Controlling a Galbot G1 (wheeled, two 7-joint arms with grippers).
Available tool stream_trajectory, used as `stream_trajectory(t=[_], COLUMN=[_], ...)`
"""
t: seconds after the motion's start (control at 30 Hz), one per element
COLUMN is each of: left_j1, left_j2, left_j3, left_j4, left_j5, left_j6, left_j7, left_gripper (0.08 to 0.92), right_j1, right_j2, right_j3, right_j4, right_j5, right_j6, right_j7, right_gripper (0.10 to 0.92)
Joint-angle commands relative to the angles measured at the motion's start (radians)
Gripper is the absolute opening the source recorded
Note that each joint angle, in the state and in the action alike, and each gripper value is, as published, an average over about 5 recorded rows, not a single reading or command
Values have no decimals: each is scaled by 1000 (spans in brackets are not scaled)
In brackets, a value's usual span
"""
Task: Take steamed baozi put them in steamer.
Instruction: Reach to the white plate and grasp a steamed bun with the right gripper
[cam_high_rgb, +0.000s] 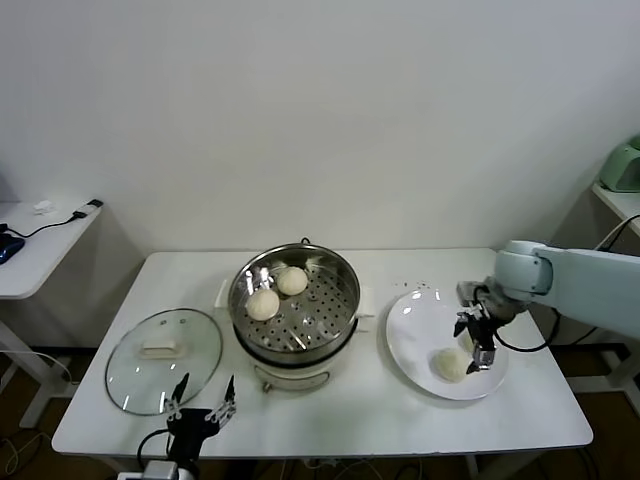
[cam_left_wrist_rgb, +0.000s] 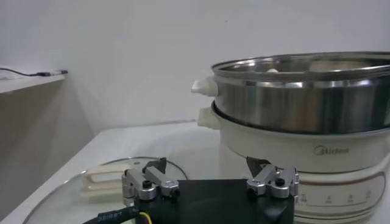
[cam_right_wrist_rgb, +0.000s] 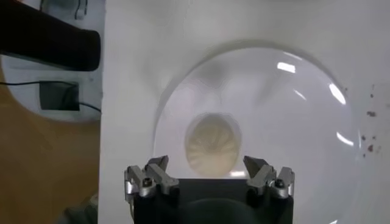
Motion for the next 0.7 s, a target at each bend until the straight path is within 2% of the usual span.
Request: stream_trajectory(t=[0.03,0.47,0.7], left_j1=[3,3,6], left_j2=[2,0,0], left_j3=[5,10,8], left_j4=[-1,-3,-6], left_j5=[0,1,2], left_j6=[-1,0,1], left_j7=[0,1,1], left_gripper=[823,823,823], right_j1=[-154,-153,-152], right_j2=[8,51,50], right_j3=[99,92,93], right_j4=[-39,-72,-70], right_j5=[-52,-41,-43], right_j6=[-66,-81,-75], right_j7=[76,79,65], right_gripper=[823,821,726])
